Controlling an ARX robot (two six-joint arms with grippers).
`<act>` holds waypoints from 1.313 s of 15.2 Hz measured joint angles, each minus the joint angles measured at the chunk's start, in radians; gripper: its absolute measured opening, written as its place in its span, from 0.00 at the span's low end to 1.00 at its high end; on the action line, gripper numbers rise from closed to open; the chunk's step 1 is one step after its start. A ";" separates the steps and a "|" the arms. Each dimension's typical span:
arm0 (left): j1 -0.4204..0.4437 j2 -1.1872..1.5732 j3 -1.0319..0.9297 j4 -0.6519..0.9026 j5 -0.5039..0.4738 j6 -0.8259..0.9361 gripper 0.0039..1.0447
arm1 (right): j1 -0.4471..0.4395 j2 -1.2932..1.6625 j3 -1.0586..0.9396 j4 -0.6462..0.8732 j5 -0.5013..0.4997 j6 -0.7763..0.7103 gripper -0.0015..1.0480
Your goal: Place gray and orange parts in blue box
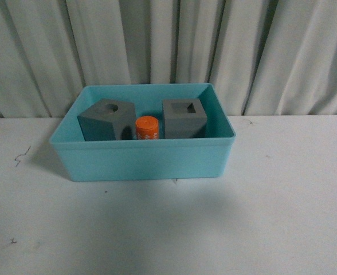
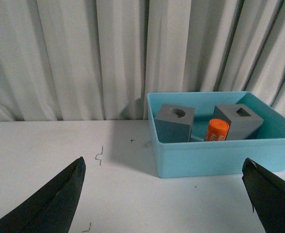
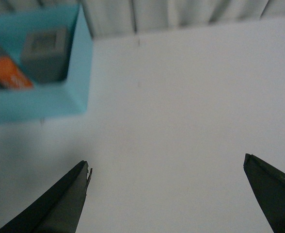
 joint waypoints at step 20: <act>0.000 0.000 0.000 0.000 0.000 0.000 0.94 | 0.002 -0.742 -0.499 0.213 0.081 -0.061 0.02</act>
